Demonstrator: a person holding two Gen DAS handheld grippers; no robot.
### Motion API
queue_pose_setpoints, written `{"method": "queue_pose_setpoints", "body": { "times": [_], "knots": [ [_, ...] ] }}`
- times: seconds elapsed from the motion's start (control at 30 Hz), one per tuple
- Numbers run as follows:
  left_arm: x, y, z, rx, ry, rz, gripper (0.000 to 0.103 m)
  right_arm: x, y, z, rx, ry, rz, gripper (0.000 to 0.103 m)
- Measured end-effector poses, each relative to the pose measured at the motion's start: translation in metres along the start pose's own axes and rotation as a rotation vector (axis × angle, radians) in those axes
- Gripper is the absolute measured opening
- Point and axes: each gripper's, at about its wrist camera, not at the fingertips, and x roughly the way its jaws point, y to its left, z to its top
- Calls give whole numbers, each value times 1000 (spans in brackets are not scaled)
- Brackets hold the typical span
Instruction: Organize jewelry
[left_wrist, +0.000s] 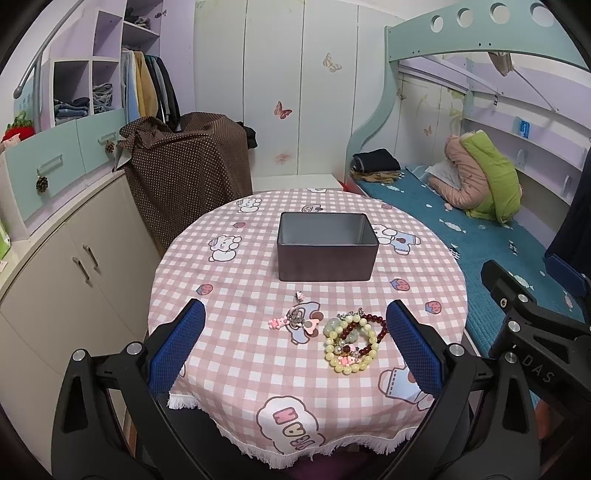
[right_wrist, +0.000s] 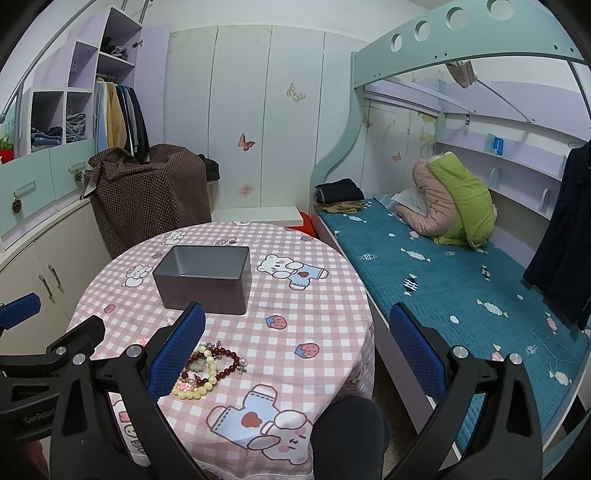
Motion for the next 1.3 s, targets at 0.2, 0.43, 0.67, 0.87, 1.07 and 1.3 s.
{"method": "queue_pose_setpoints", "body": {
  "times": [0.2,0.43,0.67,0.87,1.07,1.3],
  "knots": [
    [2,0,0,1,6,-2,98,3,1,0,0,8,0,96],
    [8,1,-2,7,8,-22,98,9,2,-1,3,20,5,96],
    [23,5,-4,11,37,-45,98,24,4,-5,-2,60,35,96],
    [44,13,-9,12,85,-46,98,45,7,-12,-13,126,77,96],
    [70,25,-17,2,141,-48,98,71,8,-23,-2,213,127,96],
    [94,33,-28,-8,205,-119,98,101,13,-41,-26,305,129,96]
  ]
}}
